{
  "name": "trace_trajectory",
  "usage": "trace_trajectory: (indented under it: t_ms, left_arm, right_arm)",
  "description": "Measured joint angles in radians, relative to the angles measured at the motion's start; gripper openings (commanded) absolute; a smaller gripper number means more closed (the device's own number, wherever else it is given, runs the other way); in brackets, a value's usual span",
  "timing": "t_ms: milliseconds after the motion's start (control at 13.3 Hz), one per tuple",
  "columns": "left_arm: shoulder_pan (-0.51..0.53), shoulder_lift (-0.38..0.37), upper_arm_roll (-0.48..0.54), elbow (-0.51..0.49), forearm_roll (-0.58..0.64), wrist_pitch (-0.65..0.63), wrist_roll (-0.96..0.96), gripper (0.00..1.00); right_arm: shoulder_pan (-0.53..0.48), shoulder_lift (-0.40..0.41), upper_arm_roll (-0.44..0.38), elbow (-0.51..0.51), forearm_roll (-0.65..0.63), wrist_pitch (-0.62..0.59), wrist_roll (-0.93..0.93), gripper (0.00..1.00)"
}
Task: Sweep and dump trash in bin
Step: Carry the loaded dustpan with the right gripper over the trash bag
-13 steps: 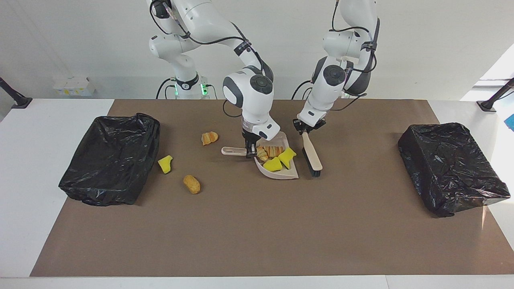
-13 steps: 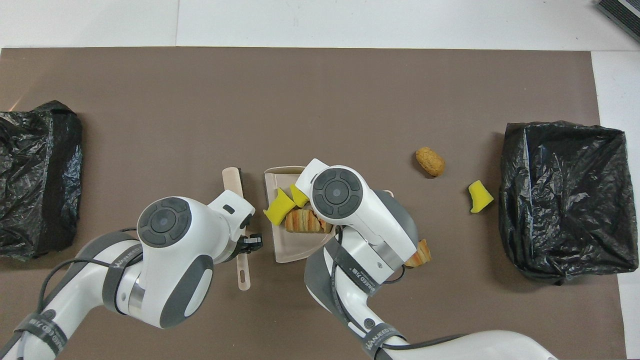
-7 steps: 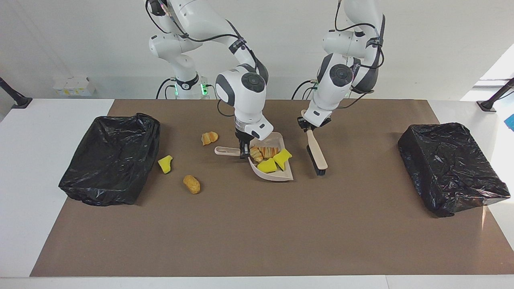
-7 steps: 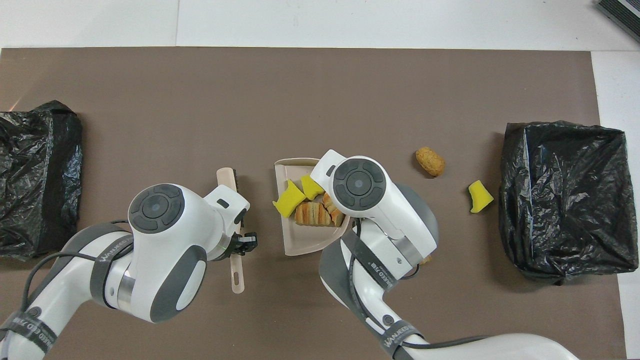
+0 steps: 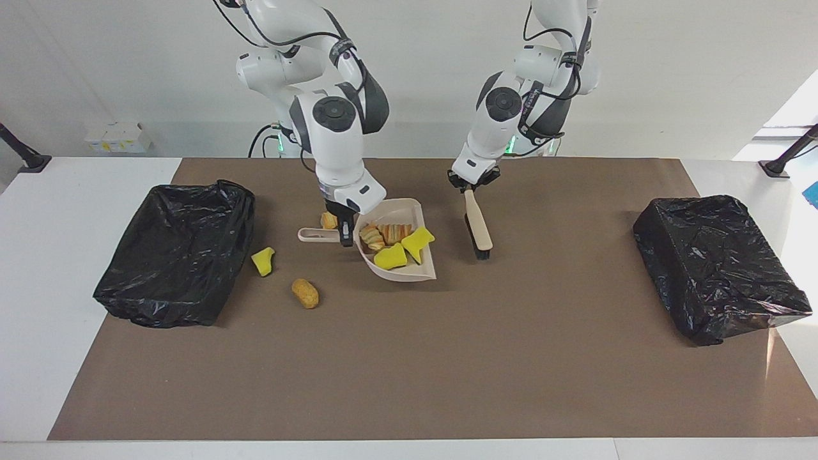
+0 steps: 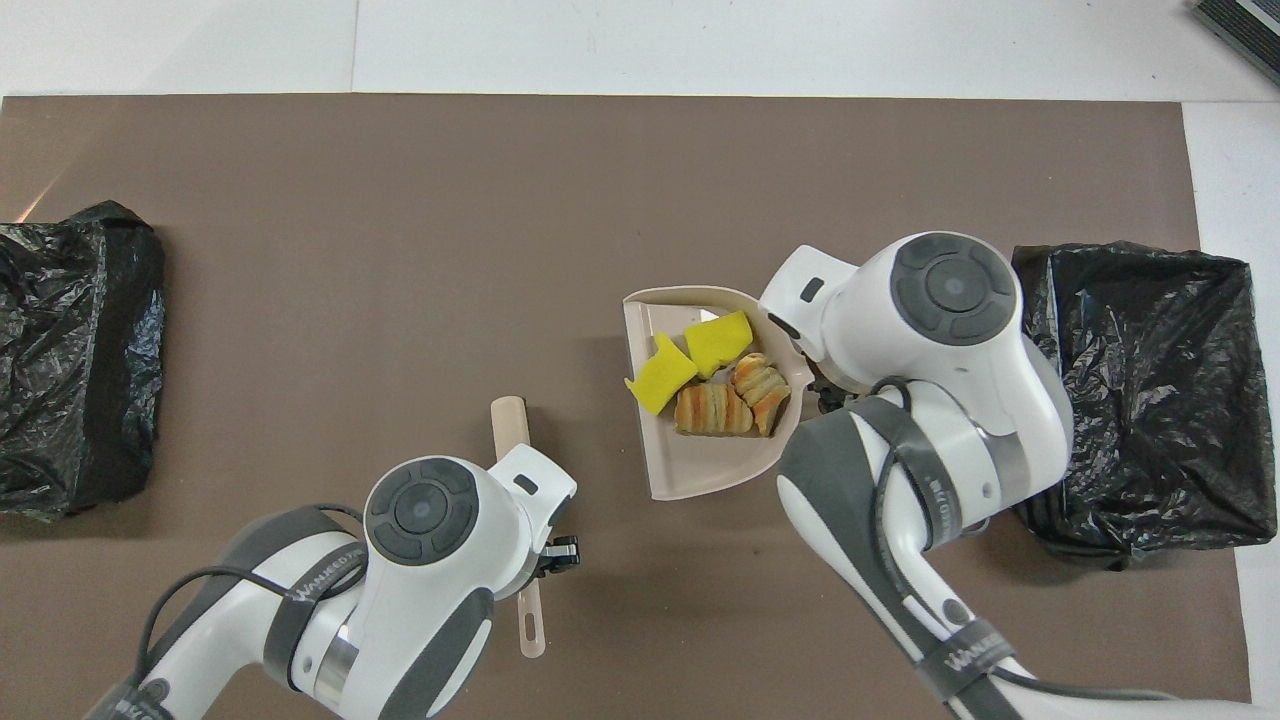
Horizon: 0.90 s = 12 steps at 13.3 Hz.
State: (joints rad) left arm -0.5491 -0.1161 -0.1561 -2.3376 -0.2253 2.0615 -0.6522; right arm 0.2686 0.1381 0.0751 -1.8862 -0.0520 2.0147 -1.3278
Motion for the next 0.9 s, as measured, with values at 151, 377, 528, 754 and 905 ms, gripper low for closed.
trace_trajectory:
  t_ms: [151, 377, 528, 754, 905]
  left_arm:
    - [-0.08, -0.034, -0.002, -0.054, -0.003, 0.039, -0.079, 0.0]
    - [-0.186, -0.063, -0.005, -0.128, -0.004, 0.118, -0.179, 0.0]
    - [-0.204, -0.064, -0.004, -0.17, -0.007, 0.18, -0.199, 0.0]
    - [-0.202, -0.065, 0.008, -0.183, -0.021, 0.2, -0.199, 0.97]
    - [-0.184, -0.063, 0.017, -0.179, -0.025, 0.201, -0.201, 1.0]
  right_arm:
    - [-0.059, -0.017, -0.001, 0.0, 0.008, -0.03, -0.067, 0.0]
    - [-0.145, -0.047, -0.002, 0.0, 0.009, -0.076, -0.153, 0.0]
    - [-0.234, -0.078, -0.004, 0.0, 0.009, -0.099, -0.239, 0.0]
    - [-0.41, -0.116, -0.009, 0.001, 0.01, -0.116, -0.412, 0.0]
    - [-0.505, -0.12, -0.012, 0.001, 0.011, -0.115, -0.496, 0.0]
